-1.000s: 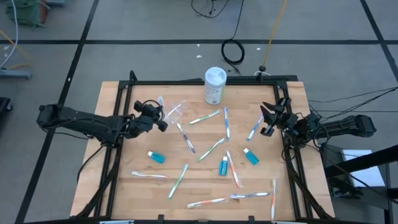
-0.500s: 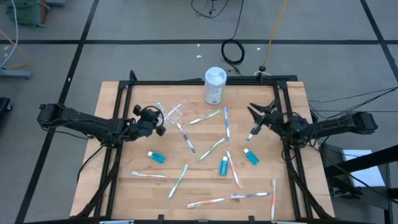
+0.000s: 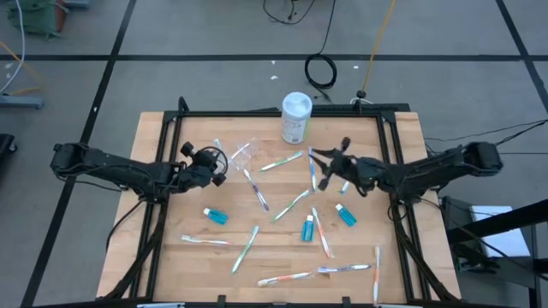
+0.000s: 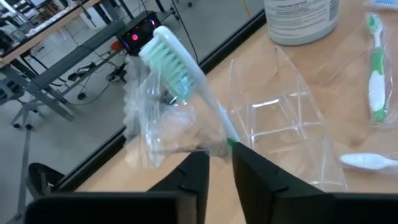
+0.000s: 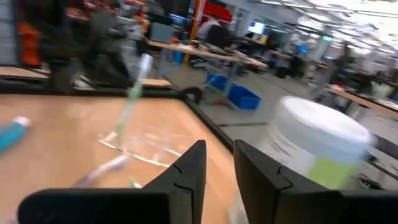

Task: Pick & Place toothbrushing station
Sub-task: Put the green toothbrush into the left of the transparent organizer, then put the mouthwash into the middle of the transparent organizer

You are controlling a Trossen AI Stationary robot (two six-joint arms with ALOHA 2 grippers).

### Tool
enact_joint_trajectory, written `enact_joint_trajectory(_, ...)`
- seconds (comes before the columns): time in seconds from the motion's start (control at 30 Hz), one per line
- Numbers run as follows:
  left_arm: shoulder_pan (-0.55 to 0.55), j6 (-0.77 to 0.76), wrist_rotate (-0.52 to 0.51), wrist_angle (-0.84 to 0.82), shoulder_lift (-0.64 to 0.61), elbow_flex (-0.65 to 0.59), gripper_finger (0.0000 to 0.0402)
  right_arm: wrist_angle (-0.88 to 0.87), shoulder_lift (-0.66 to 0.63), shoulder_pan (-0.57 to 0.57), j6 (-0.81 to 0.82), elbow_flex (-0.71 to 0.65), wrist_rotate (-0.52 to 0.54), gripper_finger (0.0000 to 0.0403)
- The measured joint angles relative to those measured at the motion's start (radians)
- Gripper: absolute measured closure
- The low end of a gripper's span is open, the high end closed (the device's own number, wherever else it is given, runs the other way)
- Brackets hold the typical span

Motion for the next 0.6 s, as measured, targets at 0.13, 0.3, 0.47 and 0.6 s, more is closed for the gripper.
enact_joint_trajectory(0.13,-0.012,-0.010,0.002,-0.062,-0.017,0.035,0.0298,0.060,0.086,0.000,-0.061,0.050,-0.181,0.0326)
enact_joint_trajectory(0.3,-0.034,-0.083,0.005,-0.247,-0.048,0.109,0.0289,0.196,0.182,-0.001,-0.074,0.080,-0.348,0.0297)
enact_joint_trajectory(0.47,-0.040,-0.231,0.009,-0.489,-0.079,0.177,0.0289,0.262,0.263,-0.015,-0.092,0.082,-0.345,0.0251)
enact_joint_trajectory(0.6,-0.040,-0.315,0.095,-0.638,-0.094,0.217,0.0289,0.300,0.303,-0.035,-0.084,0.083,-0.346,0.0225)
